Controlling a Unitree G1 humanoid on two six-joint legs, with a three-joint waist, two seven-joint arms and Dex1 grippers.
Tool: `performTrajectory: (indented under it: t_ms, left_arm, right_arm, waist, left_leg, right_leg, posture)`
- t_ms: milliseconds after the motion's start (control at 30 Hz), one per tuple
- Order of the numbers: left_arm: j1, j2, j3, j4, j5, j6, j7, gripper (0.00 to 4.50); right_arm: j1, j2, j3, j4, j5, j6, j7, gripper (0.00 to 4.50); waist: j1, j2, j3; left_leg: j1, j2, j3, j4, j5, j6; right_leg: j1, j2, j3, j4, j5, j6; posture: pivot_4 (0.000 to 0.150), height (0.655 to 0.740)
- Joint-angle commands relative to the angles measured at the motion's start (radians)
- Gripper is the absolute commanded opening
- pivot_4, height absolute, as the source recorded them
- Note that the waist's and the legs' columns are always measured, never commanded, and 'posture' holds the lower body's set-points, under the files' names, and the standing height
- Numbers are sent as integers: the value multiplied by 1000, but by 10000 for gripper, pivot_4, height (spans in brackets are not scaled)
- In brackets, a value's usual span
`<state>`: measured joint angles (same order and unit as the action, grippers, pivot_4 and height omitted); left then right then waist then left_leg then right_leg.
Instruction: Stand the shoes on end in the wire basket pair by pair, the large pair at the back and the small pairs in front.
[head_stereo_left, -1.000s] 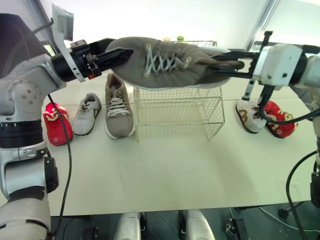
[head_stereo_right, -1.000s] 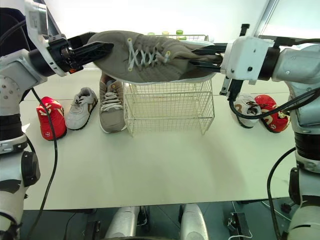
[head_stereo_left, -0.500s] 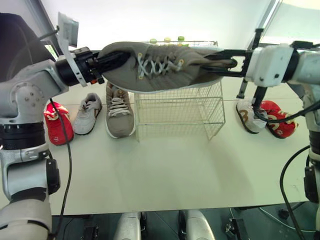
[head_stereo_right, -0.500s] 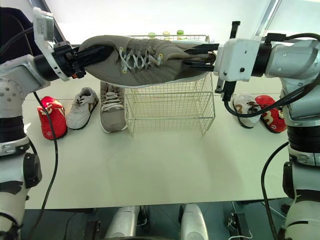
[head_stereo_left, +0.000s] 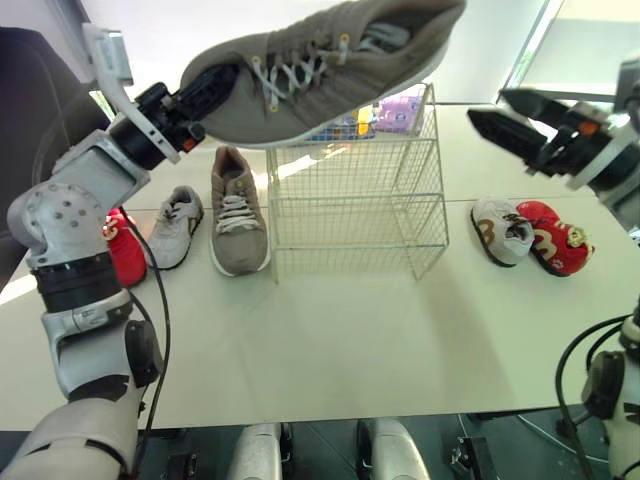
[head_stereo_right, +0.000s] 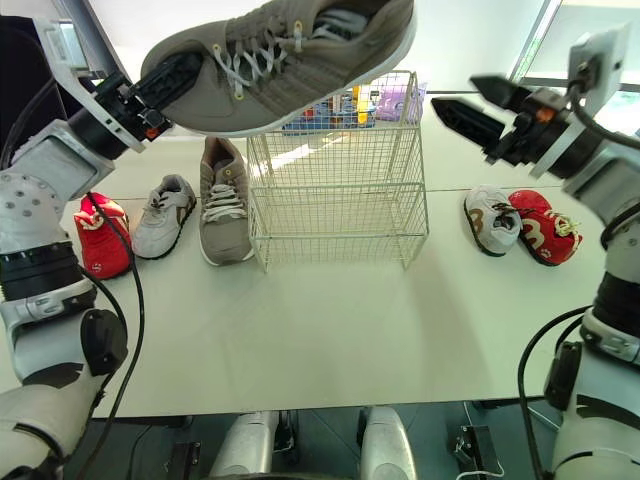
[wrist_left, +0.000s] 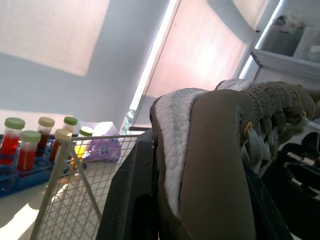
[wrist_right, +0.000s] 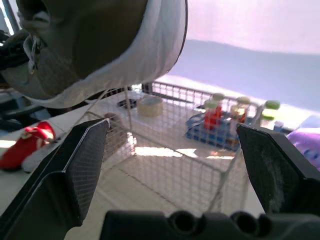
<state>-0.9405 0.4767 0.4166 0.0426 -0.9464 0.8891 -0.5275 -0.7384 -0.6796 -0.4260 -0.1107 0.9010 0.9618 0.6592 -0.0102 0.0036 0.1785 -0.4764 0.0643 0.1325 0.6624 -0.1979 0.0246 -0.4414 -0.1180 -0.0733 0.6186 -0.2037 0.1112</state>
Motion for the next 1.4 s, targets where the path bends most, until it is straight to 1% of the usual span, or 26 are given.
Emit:
performTrajectory:
  t_ms: [33,133,233,367,467,633,767,933,1067,1167,1200,1233,1267,1300,1333,1400]
  left_arm:
    - [-8,-23,21,-71,-58,-17,23,6631]
    - [-4,-50,13,-89,-73,-19,50,6631]
    - [0,-64,10,-106,-86,-18,70,6631]
    - [9,-70,4,-122,-99,-21,90,6631]
    - [18,-67,7,-124,-107,-26,96,6631]
    - [35,-64,8,-137,-121,-29,111,6631]
    - [38,-68,20,-158,-161,-29,136,6631]
    - [52,-68,24,-185,-211,-15,158,6631]
    - [68,-76,14,-188,-211,-19,170,6631]
    - [100,-75,-22,-194,-175,-18,168,6631]
    - [113,-69,-42,-200,-153,-19,162,6631]
    - [126,-65,-55,-202,-139,-18,163,6631]
    - [134,-63,-62,-202,-135,-18,165,6631]
    - [140,-56,-70,-203,-128,-20,161,6631]
    - [143,-49,-77,-204,-121,-22,157,6631]
    - [145,-38,-84,-204,-118,-19,149,6631]
  right_arm:
    - [-34,112,8,-42,113,22,-68,43805]
    - [-75,216,50,-18,147,24,-103,43805]
    - [-111,272,77,-5,162,10,-114,43805]
    - [-198,344,62,58,212,-20,-151,43805]
    - [-259,376,39,119,222,-59,-183,43805]
    - [-318,391,26,188,224,-104,-197,43805]
    - [-338,375,52,245,154,-150,-205,43805]
    - [-348,361,52,295,124,-176,-194,43805]
    - [-353,369,56,290,135,-171,-170,43805]
    - [-366,384,53,259,167,-164,-160,35966]
    - [-374,385,50,255,176,-162,-160,30727]
    - [-386,384,47,256,184,-160,-162,26419]
    - [-396,382,44,258,189,-159,-165,22820]
    - [-407,378,39,260,196,-156,-165,20237]
    - [-415,374,38,262,199,-155,-164,19155]
    - [-433,362,37,266,200,-149,-159,18350]
  waist:
    - [-2,0,0]
    - [-3,0,0]
    - [0,0,0]
    - [1,0,0]
    - [-3,0,0]
    - [-1,0,0]
    - [1,0,0]
    - [-4,0,0]
    - [-3,0,0]
    - [-3,0,0]
    - [-3,0,0]
    - [-3,0,0]
    - [-3,0,0]
    - [-3,0,0]
    - [-3,0,0]
    - [-4,0,0]
  left_leg:
    - [0,0,0,0,0,0]
    - [0,0,0,0,0,0]
    - [0,0,0,0,0,0]
    - [0,0,0,1,0,0]
    - [0,0,0,1,0,0]
    - [0,0,-1,0,0,0]
    - [0,0,-1,0,0,0]
    - [0,0,-1,0,0,0]
    - [0,0,-1,0,0,0]
    - [0,0,-1,0,0,0]
    - [0,0,-1,0,0,0]
    - [0,0,-1,0,0,0]
    - [0,0,-1,0,0,0]
    - [0,0,0,0,0,0]
    - [0,0,0,0,0,0]
    - [0,0,0,0,0,0]
  right_leg:
    - [0,0,0,0,0,0]
    - [0,0,0,1,0,0]
    - [0,0,0,2,0,0]
    - [0,0,0,1,0,0]
    - [0,0,0,2,0,0]
    - [0,1,0,2,0,0]
    - [0,1,0,1,0,0]
    - [0,1,0,2,0,0]
    - [0,1,0,2,0,0]
    - [0,1,0,1,0,0]
    - [0,1,0,1,0,0]
    - [0,1,0,1,0,0]
    - [0,1,0,1,0,0]
    - [0,1,0,1,0,0]
    - [0,1,0,1,0,0]
    - [-1,1,0,1,0,0]
  posture:
    - [1500,7400]
    - [1500,7400]
    - [1500,7400]
    - [1500,7400]
    - [1500,7400]
    - [1500,7400]
    - [1500,7400]
    - [1500,7400]
    - [1500,7400]
    - [1500,7400]
    - [1500,7400]
    - [1500,7400]
    - [1500,7400]
    - [1500,7400]
    - [1500,7400]
    - [1500,7400]
